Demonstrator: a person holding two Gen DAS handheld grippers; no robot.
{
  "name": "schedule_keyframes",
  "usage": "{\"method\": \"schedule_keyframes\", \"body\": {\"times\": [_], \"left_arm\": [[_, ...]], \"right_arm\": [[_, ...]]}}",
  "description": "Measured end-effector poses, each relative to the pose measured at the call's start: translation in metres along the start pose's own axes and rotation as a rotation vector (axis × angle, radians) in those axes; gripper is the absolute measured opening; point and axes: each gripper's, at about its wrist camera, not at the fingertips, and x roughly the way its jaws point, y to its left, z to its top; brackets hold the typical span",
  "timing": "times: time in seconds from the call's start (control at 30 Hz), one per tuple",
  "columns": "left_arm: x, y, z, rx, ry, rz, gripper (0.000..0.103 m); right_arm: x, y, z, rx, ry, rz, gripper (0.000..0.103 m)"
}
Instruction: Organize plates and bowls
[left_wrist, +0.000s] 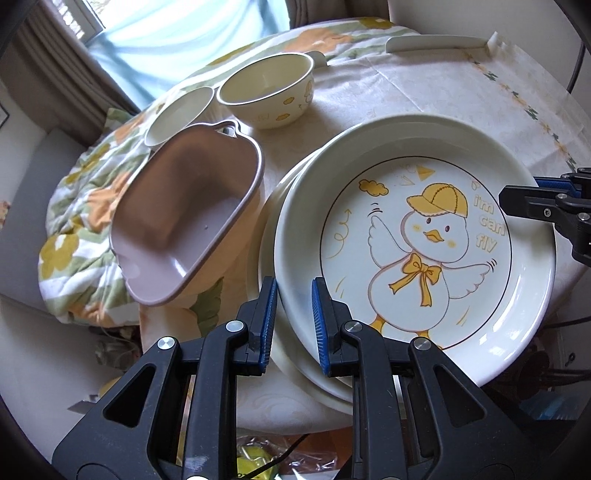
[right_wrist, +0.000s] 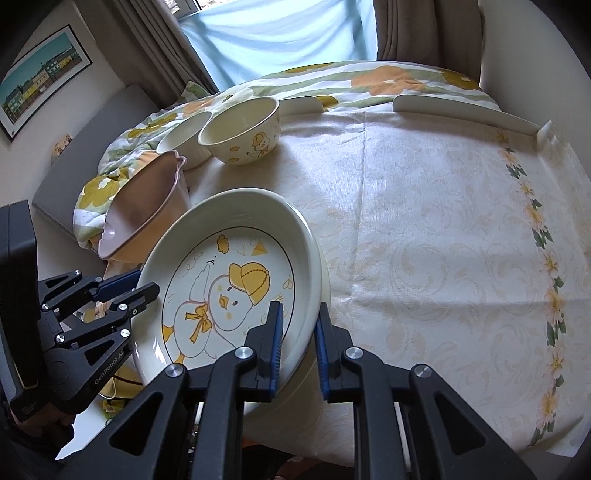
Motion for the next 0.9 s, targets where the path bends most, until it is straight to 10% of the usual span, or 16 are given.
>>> {"method": "schedule_keyframes", "body": {"times": [0.9], "left_arm": [[-0.0061,-0.0048,-0.0033,-0.080,0.043,0.091,0.016]], "right_arm": [[0.0076,0.0061,0.0057,-0.132,0.053,-0.016,0.015]]}}
